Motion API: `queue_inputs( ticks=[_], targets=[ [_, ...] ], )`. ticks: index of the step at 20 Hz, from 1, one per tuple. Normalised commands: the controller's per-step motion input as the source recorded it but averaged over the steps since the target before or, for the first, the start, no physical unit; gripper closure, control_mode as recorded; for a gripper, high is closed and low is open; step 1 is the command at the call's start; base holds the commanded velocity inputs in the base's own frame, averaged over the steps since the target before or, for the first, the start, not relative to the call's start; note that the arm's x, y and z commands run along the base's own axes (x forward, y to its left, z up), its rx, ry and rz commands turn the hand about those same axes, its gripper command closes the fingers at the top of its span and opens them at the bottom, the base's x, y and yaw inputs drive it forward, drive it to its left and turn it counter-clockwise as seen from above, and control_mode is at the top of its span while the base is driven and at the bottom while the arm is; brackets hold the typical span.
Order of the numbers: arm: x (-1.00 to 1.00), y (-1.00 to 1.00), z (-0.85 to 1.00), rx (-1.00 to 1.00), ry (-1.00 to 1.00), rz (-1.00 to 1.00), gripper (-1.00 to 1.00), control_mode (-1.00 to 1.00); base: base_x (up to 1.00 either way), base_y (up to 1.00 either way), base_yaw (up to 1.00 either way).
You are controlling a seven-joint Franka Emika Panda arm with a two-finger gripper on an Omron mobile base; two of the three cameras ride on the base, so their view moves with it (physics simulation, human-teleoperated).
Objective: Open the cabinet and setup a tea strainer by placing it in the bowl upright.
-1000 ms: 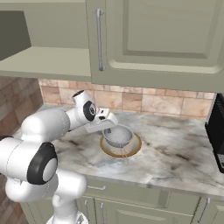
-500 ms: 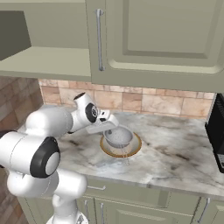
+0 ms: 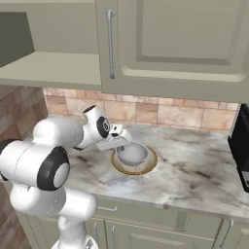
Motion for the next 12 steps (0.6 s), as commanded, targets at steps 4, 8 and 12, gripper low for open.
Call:
queue_inputs(
  ticks=[4,8,12],
  targets=[
    [0.0,0.0,-0.23,0.0,0.0,0.0,1.0,-1.0,0.0,0.0,0.0],
    [0.04,0.0,-0.15,0.0,0.0,0.0,1.0,-1.0,0.0,0.0,0.0],
    [0.02,0.0,-0.15,0.0,-0.02,0.0,1.0,-1.0,0.0,0.0,0.0]
  ],
)
